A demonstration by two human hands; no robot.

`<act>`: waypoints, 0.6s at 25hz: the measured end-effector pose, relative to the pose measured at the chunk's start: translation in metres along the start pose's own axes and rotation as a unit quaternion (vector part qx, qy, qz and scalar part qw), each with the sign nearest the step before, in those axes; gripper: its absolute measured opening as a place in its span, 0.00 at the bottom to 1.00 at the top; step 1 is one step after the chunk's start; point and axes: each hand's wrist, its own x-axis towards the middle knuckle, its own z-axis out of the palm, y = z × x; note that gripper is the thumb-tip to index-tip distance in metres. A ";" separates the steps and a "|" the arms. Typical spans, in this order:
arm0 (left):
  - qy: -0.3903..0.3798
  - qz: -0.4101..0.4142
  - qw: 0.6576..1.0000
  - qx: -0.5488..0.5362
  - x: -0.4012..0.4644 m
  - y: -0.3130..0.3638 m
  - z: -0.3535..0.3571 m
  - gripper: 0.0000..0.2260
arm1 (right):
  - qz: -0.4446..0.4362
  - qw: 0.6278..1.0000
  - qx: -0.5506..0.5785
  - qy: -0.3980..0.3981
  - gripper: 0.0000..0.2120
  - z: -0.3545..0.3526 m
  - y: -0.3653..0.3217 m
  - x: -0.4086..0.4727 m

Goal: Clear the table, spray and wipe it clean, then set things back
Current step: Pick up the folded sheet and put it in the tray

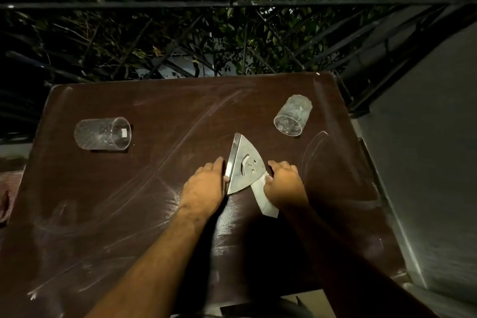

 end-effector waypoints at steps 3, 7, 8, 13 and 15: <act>0.009 -0.088 0.993 -0.074 0.014 0.012 0.005 0.14 | 0.027 0.998 0.055 -0.005 0.25 0.002 0.005 0.004; 0.011 -0.167 0.971 -0.168 0.021 0.018 0.013 0.08 | 0.022 0.995 0.099 -0.012 0.25 0.004 0.010 0.003; 0.021 -0.191 0.960 -0.201 0.022 0.017 0.015 0.07 | 0.016 0.994 0.105 -0.007 0.26 0.004 0.010 0.001; 0.009 -0.263 0.926 -0.272 0.031 0.014 0.016 0.05 | 0.011 0.990 0.140 0.000 0.33 0.009 0.004 -0.002; -0.002 -0.271 0.923 -0.274 0.033 0.011 0.016 0.05 | 0.014 0.991 0.137 -0.002 0.33 0.009 0.002 0.000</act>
